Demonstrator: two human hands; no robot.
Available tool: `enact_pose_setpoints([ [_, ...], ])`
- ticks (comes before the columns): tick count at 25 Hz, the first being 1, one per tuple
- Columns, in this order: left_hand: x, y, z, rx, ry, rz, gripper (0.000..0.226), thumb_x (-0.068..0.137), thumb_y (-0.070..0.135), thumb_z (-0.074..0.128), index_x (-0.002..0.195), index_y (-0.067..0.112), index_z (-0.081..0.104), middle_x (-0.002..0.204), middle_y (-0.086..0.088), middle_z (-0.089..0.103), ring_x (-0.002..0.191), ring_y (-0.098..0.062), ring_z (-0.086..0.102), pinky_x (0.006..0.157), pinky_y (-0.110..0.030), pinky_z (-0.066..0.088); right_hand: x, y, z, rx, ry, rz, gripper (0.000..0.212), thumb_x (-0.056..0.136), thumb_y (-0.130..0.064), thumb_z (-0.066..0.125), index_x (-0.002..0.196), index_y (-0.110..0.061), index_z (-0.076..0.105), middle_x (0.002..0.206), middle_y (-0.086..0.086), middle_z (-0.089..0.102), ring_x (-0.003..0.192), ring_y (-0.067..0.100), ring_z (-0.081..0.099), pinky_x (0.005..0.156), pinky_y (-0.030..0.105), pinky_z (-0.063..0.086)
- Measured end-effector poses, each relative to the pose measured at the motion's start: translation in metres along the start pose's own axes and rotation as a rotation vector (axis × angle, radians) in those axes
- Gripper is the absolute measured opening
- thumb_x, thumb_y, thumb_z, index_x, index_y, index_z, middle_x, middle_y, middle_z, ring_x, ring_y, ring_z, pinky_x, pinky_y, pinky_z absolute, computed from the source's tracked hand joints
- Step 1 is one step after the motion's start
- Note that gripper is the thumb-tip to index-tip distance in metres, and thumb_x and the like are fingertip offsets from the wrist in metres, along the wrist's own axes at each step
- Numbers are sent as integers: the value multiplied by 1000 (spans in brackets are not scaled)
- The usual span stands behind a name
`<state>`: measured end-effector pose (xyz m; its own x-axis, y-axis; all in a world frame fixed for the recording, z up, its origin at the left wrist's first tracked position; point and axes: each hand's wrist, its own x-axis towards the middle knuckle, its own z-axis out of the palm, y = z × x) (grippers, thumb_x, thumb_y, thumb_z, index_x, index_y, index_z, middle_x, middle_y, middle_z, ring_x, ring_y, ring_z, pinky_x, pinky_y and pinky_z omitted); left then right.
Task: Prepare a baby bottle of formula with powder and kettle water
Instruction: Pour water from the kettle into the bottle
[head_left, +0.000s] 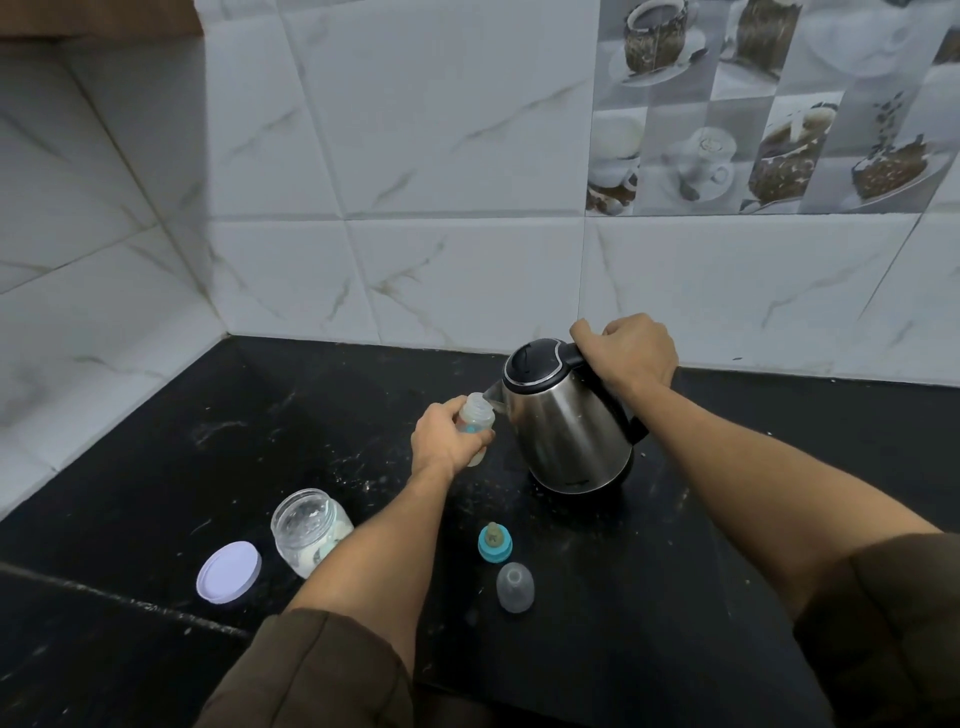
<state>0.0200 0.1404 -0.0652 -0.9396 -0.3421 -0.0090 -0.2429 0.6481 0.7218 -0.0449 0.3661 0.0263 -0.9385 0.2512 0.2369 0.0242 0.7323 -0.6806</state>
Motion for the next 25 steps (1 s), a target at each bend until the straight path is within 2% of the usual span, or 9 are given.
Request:
enact_pose_setpoints([
  [5, 1, 6, -9, 0, 34, 47, 43, 74, 32, 88, 113, 37, 70, 108, 5, 66, 101, -17, 62, 89, -35, 51, 3, -22, -8, -63, 40, -62, 51, 77, -55, 59, 49, -17, 40, 47, -1, 38, 48, 26, 43, 51, 31, 33],
  [9, 2, 9, -16, 10, 24, 68, 46, 74, 31, 90, 116, 36, 70, 112, 5, 68, 104, -18, 63, 91, -36, 51, 4, -37, -14, -125, 73, -121, 50, 79, -56, 57, 51, -16, 47, 48, 0, 43, 49, 25, 45, 51, 30, 34],
  [13, 2, 17, -25, 29, 35, 83, 46, 74, 31, 89, 116, 37, 71, 105, 9, 67, 102, -17, 64, 90, -32, 49, 8, -47, -20, -177, 94, -169, 50, 80, -56, 56, 53, -15, 52, 49, 1, 47, 47, 22, 44, 50, 29, 31],
  [16, 3, 20, -29, 50, 21, 81, 47, 75, 29, 89, 120, 32, 72, 110, 6, 68, 105, -19, 63, 93, -34, 49, 9, -52, -22, -197, 100, -205, 51, 81, -56, 56, 52, -15, 50, 49, 2, 47, 48, 22, 44, 50, 28, 30],
  [20, 1, 21, -29, 84, 11, 80, 43, 74, 31, 90, 114, 33, 73, 108, 5, 74, 105, -20, 66, 95, -37, 52, 8, -56, -21, -231, 107, -240, 52, 82, -57, 56, 52, -14, 53, 50, 2, 50, 48, 21, 44, 50, 28, 27],
  [25, 0, 21, -31, 99, -15, 59, 49, 78, 29, 89, 123, 30, 71, 116, 3, 73, 110, -18, 65, 99, -37, 50, 6, -60, -18, -259, 105, -277, 57, 83, -61, 55, 52, -14, 51, 49, 1, 48, 47, 21, 45, 52, 29, 30],
])
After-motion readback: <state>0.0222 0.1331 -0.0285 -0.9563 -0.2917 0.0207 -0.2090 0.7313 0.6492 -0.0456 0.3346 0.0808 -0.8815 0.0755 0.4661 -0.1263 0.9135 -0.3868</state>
